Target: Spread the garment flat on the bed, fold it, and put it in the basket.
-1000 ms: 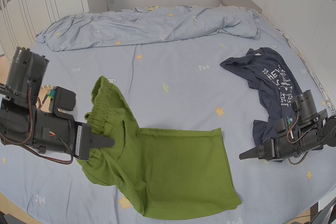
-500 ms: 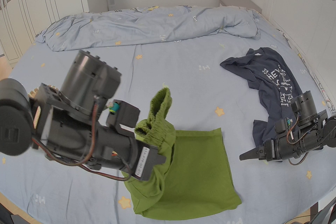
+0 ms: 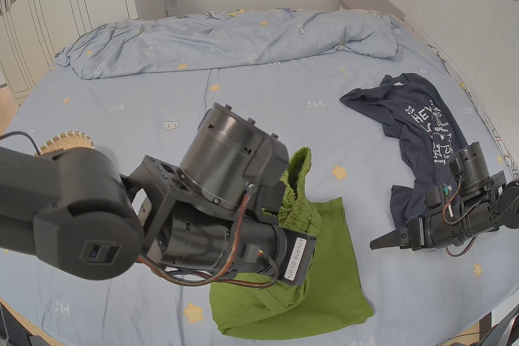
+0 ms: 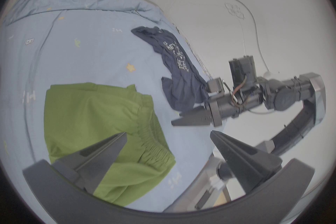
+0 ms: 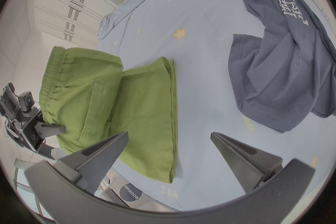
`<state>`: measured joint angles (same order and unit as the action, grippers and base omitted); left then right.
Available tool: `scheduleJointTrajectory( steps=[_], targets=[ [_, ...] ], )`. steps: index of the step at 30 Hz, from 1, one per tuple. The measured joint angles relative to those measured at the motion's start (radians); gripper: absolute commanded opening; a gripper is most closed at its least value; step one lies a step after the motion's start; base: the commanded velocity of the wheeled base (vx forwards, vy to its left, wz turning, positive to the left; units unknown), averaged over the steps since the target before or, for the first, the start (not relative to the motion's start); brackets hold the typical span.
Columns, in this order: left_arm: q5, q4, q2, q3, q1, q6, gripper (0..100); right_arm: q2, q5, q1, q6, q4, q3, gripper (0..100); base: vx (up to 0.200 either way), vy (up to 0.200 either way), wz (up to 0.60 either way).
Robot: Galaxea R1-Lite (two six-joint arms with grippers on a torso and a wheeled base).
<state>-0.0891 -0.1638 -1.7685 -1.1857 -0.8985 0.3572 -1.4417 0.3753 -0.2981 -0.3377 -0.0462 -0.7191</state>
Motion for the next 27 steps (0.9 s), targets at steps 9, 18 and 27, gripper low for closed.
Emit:
scheduleJointTrajectory(
  steps=[9, 18, 27],
  targets=[
    [0.003, 0.171, -0.060, 0.003, -0.043, 0.119, 100, 0.000, 0.000, -0.001, 0.000, 0.000, 0.000, 100, 0.000, 0.000, 0.00],
    [0.097, 0.335, -0.151, 0.009, -0.073, 0.273, 100, 0.001, 0.000, 0.000, -0.002, 0.001, -0.001, 100, 0.000, 0.000, 0.00],
    [-0.082, 0.342, -0.068, 0.058, 0.065, 0.340, 100, 0.023, 0.002, -0.003, -0.006, 0.001, -0.007, 100, 0.000, 0.000, 0.00]
  ],
)
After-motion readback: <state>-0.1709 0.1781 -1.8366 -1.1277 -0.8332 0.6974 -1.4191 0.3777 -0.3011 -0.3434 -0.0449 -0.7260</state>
